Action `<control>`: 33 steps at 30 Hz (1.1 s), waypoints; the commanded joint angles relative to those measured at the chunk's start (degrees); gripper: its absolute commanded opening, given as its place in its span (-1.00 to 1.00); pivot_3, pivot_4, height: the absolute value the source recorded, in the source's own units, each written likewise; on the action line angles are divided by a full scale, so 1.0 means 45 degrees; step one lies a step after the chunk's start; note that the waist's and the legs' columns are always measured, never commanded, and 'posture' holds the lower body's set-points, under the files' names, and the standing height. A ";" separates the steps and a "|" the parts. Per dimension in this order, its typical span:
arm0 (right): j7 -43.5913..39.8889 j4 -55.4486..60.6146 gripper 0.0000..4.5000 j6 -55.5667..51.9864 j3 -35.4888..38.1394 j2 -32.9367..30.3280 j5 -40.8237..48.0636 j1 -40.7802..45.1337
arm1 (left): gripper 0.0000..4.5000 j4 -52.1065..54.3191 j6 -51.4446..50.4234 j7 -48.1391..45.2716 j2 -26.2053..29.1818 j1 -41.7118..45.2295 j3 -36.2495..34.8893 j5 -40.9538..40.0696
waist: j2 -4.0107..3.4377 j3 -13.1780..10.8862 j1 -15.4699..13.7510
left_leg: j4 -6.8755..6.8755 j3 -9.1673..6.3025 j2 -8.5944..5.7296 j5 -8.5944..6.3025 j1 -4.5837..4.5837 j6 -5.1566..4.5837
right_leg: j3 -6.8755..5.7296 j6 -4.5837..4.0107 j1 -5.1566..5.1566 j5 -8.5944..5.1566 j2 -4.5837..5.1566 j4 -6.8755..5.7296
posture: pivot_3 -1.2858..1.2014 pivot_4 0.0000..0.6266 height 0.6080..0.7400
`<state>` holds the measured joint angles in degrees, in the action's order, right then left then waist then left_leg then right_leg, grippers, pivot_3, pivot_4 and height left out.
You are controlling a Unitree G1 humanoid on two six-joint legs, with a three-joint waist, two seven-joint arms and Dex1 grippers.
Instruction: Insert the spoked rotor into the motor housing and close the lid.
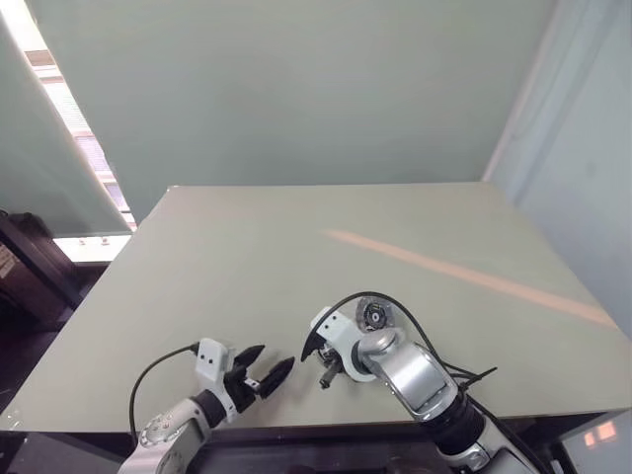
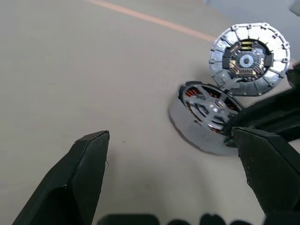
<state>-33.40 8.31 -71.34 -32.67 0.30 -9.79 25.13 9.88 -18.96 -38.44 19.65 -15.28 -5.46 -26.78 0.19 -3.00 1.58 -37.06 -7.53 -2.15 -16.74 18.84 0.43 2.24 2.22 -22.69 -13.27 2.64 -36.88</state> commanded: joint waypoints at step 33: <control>0.1136 0.3486 0.72 0.3131 0.4007 -0.3230 0.3263 0.1556 | 1.00 0.0701 -0.0049 -0.0031 0.0224 0.0136 -0.0293 -0.0353 | -0.0008 -0.0002 0.0035 | 0.0005 -0.0002 -0.0007 0.0000 0.0039 -0.0002 | -0.0005 0.0004 -0.0023 -0.0001 0.0009 0.0015 | 0.03 -1.00 1.00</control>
<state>-29.82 22.88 -60.24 -18.32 -13.72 5.49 30.93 10.33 -19.46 -38.44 20.10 -15.11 -5.91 -27.71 0.15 -3.01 1.74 -37.03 -7.54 -2.18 -16.74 19.03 0.42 2.22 2.24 -22.81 -13.27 2.68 -36.81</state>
